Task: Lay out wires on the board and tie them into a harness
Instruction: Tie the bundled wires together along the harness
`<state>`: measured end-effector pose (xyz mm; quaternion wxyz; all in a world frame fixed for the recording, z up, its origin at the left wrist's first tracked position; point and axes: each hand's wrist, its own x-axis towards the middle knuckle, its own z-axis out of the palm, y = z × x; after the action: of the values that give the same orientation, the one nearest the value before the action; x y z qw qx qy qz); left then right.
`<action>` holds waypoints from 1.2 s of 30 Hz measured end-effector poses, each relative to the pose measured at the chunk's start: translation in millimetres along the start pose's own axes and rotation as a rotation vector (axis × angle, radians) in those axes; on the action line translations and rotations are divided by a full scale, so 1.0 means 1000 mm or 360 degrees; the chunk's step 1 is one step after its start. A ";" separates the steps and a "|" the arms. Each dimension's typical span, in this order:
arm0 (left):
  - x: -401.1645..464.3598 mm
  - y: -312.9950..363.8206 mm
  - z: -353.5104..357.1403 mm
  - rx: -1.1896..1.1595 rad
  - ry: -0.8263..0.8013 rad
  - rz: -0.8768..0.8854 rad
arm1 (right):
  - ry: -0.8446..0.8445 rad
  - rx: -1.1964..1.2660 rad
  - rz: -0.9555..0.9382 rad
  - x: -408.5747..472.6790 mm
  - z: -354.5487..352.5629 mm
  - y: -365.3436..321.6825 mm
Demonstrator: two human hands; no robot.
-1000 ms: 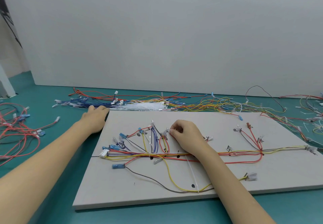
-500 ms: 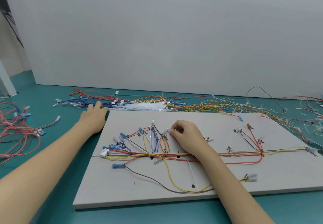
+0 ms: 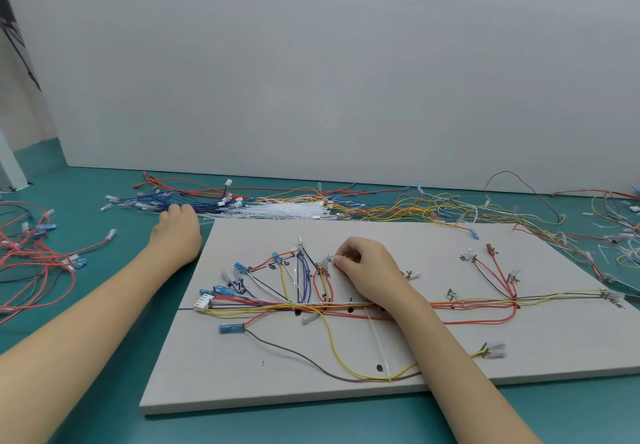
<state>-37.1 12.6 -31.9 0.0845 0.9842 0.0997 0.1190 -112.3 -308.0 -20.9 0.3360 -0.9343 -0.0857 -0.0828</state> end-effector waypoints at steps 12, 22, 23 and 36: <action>-0.041 0.055 -0.061 -0.0325 0.0495 0.0249 | 0.0764 0.0092 -0.0466 -0.010 -0.001 -0.022; -0.122 0.137 -0.039 -0.0574 0.0402 0.0665 | 0.0721 0.0072 -0.0903 -0.019 0.005 -0.036; -0.125 0.141 -0.037 -0.0603 0.0391 0.0663 | 0.0772 0.0049 -0.0924 -0.019 0.004 -0.036; -0.122 0.138 -0.022 -0.1254 0.0040 0.0701 | 0.1113 0.0234 -0.0808 -0.017 -0.013 -0.030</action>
<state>-134.3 -144.1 -11.2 0.4241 0.8733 -0.1639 0.1751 -137.0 -295.4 3.8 0.3794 -0.7730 -0.1994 -0.4678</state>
